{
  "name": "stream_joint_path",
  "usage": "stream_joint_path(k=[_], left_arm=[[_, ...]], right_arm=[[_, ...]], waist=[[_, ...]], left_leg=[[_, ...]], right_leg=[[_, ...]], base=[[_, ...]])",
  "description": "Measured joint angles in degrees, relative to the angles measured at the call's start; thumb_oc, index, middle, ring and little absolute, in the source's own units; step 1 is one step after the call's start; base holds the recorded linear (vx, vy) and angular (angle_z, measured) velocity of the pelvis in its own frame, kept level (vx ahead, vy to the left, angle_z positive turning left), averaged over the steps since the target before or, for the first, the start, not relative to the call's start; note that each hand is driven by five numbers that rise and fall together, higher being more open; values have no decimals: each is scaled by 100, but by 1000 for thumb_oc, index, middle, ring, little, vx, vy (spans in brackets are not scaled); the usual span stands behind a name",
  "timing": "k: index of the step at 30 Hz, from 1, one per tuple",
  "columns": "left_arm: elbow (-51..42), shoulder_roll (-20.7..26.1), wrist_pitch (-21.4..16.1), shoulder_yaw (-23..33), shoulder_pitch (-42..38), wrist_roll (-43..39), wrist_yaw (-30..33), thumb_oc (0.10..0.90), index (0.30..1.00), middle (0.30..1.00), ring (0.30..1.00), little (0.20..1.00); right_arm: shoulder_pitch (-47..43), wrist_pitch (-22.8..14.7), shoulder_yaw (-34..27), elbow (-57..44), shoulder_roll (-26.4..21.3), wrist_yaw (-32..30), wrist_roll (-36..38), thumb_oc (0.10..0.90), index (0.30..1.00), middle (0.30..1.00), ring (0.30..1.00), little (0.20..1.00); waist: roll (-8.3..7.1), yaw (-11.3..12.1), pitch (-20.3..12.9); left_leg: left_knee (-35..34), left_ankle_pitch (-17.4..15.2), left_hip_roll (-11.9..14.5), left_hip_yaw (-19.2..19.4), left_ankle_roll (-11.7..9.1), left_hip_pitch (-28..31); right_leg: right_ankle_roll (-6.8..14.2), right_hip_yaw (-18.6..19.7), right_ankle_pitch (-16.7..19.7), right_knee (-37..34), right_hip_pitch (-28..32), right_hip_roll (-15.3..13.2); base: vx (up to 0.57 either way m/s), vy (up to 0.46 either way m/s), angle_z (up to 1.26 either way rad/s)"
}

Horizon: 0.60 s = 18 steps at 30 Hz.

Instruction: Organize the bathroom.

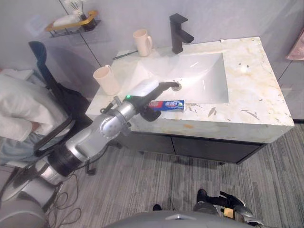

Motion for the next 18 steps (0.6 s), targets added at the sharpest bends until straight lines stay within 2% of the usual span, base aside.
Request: stream_joint_path(k=[3,18], left_arm=[[12,-1,146,-123,0,9,-162,800,900,900,900,900],[187,-1,140,-164,-211,39,-132,800,900,900,900,900]], right_arm=[[-1,-1,1,-8,-55,5,-1,800,900,900,900,900],[13,4,0,-9,-117,30,-1,800,900,900,900,900]], waist=[[21,-4,40],[-17,-7,90]], left_leg=[[3,0,0,9,0,-5],[70,-8,1,75,-4,-10]], right_leg=[[1,9,1,0,-10,0],[-11,57,-8,0,-5,-6]], base=[[24,2,-1],[14,0,-1]])
